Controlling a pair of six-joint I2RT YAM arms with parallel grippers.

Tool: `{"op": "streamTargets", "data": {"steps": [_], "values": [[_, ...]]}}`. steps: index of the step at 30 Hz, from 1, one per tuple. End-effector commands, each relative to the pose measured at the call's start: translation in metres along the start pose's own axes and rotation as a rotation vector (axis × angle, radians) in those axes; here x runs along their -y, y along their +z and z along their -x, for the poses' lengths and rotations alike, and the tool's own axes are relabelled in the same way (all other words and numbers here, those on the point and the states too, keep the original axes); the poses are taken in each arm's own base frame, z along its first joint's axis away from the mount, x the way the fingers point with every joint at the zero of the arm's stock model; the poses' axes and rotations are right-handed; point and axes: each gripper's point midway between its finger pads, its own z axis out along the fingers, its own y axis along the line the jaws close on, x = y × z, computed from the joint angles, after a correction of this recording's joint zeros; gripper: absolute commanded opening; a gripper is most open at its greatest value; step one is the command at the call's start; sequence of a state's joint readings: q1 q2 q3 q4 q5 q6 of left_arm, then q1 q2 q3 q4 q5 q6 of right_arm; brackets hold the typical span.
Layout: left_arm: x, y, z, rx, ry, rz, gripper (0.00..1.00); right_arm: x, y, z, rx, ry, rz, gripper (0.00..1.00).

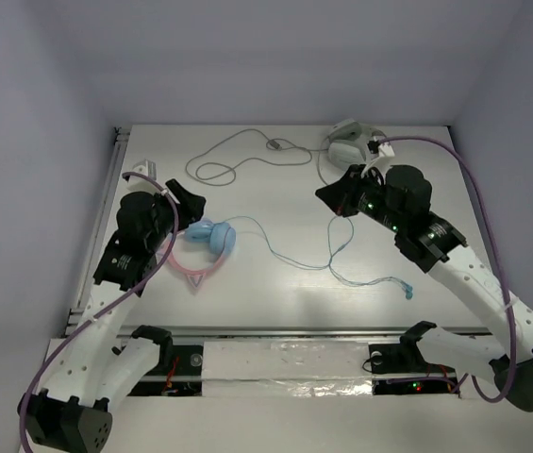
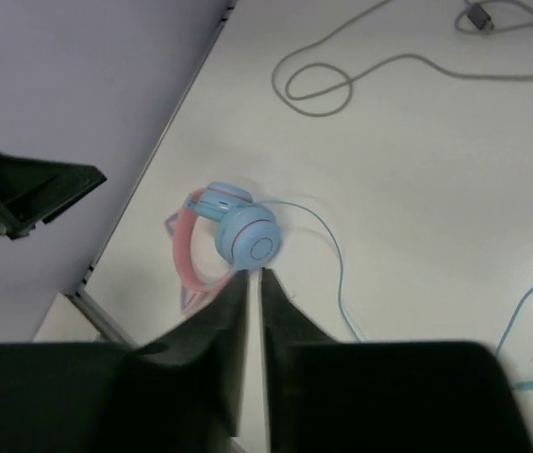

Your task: Wrap the headphones

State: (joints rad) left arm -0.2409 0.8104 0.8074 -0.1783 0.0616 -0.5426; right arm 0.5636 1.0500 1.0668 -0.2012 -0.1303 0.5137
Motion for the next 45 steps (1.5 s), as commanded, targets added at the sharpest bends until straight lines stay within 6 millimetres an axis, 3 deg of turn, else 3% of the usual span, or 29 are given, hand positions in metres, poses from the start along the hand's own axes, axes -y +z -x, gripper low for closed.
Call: {"op": "streamTargets", "data": {"steps": [1,2,3,5,7,8,9,11,16,17,21,24,26,27,30,32,35,40,45], "values": [[-0.017,-0.002,0.003,0.01,-0.032,0.114,0.52,0.003,-0.001,0.007,0.058,-0.032,-0.027,0.15],[-0.027,-0.002,0.003,0.018,-0.041,0.164,0.52,0.006,-0.002,0.004,0.059,-0.032,-0.028,0.3],[-0.033,-0.001,0.0,0.011,-0.048,0.2,0.52,0.003,-0.003,0.0,0.054,-0.033,-0.017,0.37],[-0.051,-0.002,-0.006,0.001,-0.054,0.288,0.5,0.003,-0.004,-0.003,0.06,-0.029,-0.005,0.42],[-0.064,0.001,-0.018,-0.043,-0.053,0.349,0.46,-0.001,-0.006,-0.007,0.049,-0.029,0.022,0.28],[-0.069,0.003,-0.022,-0.054,-0.052,0.375,0.43,-0.005,-0.007,-0.007,0.05,-0.029,0.043,0.1],[-0.076,0.006,-0.028,-0.08,-0.057,0.403,0.4,-0.008,-0.009,-0.012,0.038,-0.03,0.069,0.02],[-0.083,0.008,-0.036,-0.114,-0.063,0.426,0.32,-0.012,-0.01,-0.013,0.042,-0.024,0.095,0.0],[-0.139,0.003,-0.037,-0.116,-0.065,0.613,0.02,-0.009,-0.017,-0.02,0.045,-0.022,0.099,0.0],[-0.144,0.003,-0.039,-0.127,-0.069,0.62,0.0,-0.009,-0.018,-0.02,0.05,-0.021,0.102,0.0],[-0.16,0.009,-0.053,-0.173,-0.079,0.64,0.01,-0.009,-0.019,-0.026,0.033,-0.017,0.112,0.0],[-0.173,0.015,-0.056,-0.197,-0.055,0.668,0.21,-0.011,-0.02,-0.028,0.03,-0.014,0.126,0.03],[-0.176,0.022,-0.055,-0.215,-0.02,0.666,0.33,-0.012,-0.021,-0.028,0.031,-0.012,0.135,0.1],[-0.175,0.026,-0.05,-0.225,0.013,0.66,0.34,-0.012,-0.022,-0.028,0.03,-0.012,0.136,0.14],[-0.177,0.039,-0.057,-0.325,0.059,0.651,0.34,-0.012,-0.023,-0.027,0.039,-0.013,0.134,0.26],[-0.179,0.038,-0.074,-0.406,0.046,0.646,0.28,-0.011,-0.023,-0.027,0.041,-0.014,0.128,0.29],[-0.165,0.036,-0.084,-0.405,-0.034,0.58,0.31,-0.01,-0.024,-0.025,0.05,-0.018,0.119,0.32],[-0.184,0.001,-0.114,-0.44,-0.157,0.753,0.33,-0.014,-0.022,-0.028,0.036,-0.018,0.133,0.32],[-0.182,-0.012,-0.118,-0.428,-0.238,0.804,0.39,-0.01,-0.022,-0.027,0.048,-0.019,0.117,0.33]]}}
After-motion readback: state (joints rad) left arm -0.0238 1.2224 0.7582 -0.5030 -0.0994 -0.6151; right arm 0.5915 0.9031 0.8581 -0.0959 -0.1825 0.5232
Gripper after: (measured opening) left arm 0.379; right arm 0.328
